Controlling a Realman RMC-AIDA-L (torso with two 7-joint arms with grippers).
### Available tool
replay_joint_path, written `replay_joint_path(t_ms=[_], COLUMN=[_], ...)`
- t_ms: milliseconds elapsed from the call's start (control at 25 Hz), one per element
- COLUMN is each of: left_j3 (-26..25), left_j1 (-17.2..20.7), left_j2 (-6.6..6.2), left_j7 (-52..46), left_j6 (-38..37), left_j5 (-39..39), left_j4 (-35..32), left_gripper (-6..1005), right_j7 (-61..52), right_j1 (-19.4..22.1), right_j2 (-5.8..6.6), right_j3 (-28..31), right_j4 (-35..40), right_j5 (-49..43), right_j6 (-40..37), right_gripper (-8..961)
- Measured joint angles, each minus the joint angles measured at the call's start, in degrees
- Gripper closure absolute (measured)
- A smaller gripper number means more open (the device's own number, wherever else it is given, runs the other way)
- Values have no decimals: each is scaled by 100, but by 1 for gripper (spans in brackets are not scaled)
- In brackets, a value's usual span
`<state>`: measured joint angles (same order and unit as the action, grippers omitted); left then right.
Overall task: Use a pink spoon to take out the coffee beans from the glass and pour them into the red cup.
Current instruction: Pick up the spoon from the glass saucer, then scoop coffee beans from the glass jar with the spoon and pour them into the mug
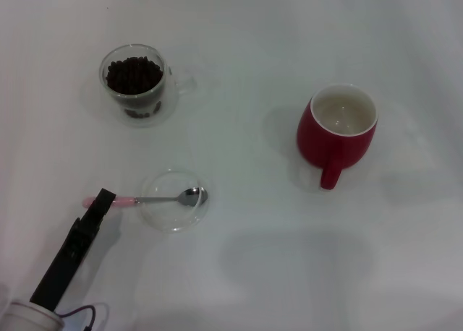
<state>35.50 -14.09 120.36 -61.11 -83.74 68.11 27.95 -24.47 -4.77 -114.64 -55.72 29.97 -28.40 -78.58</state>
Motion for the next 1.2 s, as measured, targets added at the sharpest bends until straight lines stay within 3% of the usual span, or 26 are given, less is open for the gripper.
replay_joint_path(t_ms=[320, 600, 840, 1080, 1200], left_j3=[3, 46, 174, 235, 345], left_j1=[-12, 4, 182, 190, 205], left_j2=[-23, -51, -93, -133, -153], left_j7=[259, 403, 402, 168, -378], left_j6=[-243, -550, -1239, -1760, -1833], left_j5=[28, 45, 62, 63, 66], left_j4=[1, -109, -524, -1351, -2243], left_gripper=[867, 866, 865, 866, 867], right_j7=[3, 3, 3, 3, 3], right_j1=[-21, -44, -61, -117, -189], right_j2=[-8, -38, -55, -73, -75], right_j3=[0, -1, -32, -71, -73], right_j4=[-13, -18, -18, -98, -241], right_j5=[2, -22, -24, -40, -42], right_j6=[3, 11, 1, -32, -172], right_gripper=[258, 258, 258, 258, 258])
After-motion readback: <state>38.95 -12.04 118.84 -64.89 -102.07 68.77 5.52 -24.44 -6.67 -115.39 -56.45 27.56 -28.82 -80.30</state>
